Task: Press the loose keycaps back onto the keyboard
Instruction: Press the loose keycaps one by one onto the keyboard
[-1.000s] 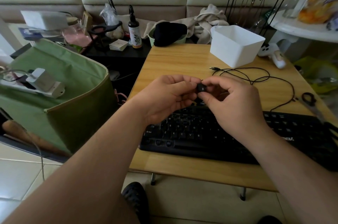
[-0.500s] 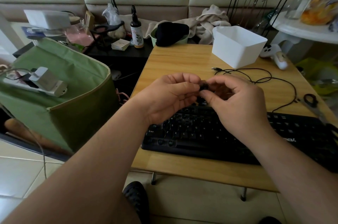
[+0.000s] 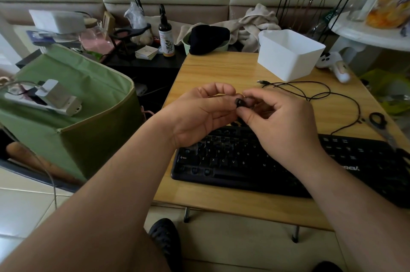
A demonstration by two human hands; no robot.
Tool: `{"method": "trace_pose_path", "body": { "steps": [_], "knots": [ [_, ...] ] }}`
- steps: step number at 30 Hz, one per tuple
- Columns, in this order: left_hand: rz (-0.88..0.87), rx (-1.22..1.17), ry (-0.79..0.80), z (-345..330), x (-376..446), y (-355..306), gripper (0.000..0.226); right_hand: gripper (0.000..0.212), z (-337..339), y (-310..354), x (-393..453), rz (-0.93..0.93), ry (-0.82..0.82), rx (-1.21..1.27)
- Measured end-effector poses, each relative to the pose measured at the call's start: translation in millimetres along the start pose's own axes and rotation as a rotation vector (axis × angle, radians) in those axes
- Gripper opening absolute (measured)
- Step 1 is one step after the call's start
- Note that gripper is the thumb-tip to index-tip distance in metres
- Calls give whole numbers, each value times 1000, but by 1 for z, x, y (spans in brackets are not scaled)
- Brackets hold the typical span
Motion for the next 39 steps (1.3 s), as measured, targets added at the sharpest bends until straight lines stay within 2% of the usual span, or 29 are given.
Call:
{"method": "trace_pose_path", "body": {
  "steps": [6, 11, 18, 20, 23, 24, 27, 29, 34, 39],
  "knots": [
    [46, 35, -15, 8, -2, 3, 33, 23, -3, 4, -1, 24, 41, -82],
    [104, 86, -4, 11, -9, 2, 26, 21, -4, 9, -5, 119, 143, -194],
    [162, 165, -13, 21, -19, 0, 19, 22, -6, 7, -5, 118, 233, -314],
    [120, 310, -103, 29, -19, -1, 16, 22, -8, 5, -3, 45, 255, -307],
    [16, 764, -352, 49, -19, -3, 14, 16, -16, -1, 0, -147, 337, -260],
    [1, 868, -382, 52, -19, -2, 14, 14, -20, -4, -1, -216, 384, -251],
    [40, 1004, -353, 57, -22, 2, 22, 14, -34, -10, -5, -380, 524, -222],
    [93, 1039, -296, 57, -24, 3, 27, 14, -40, -12, -7, -425, 572, -232],
    [218, 1110, -203, 57, -25, 12, 35, 9, -48, -18, -7, -484, 604, -239],
    [259, 1108, -177, 54, -25, 15, 47, 6, -50, -22, -5, -566, 592, -165]
  ]
}}
Point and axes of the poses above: each hand's wrist, its own x-axis towards the middle knuckle, its own z-axis out of the back of the hand, y = z × x, the point moved 4 cm from there along x, towards the middle knuckle, and after that the axes turned 10 degrees about x, right-handed, at the moved point
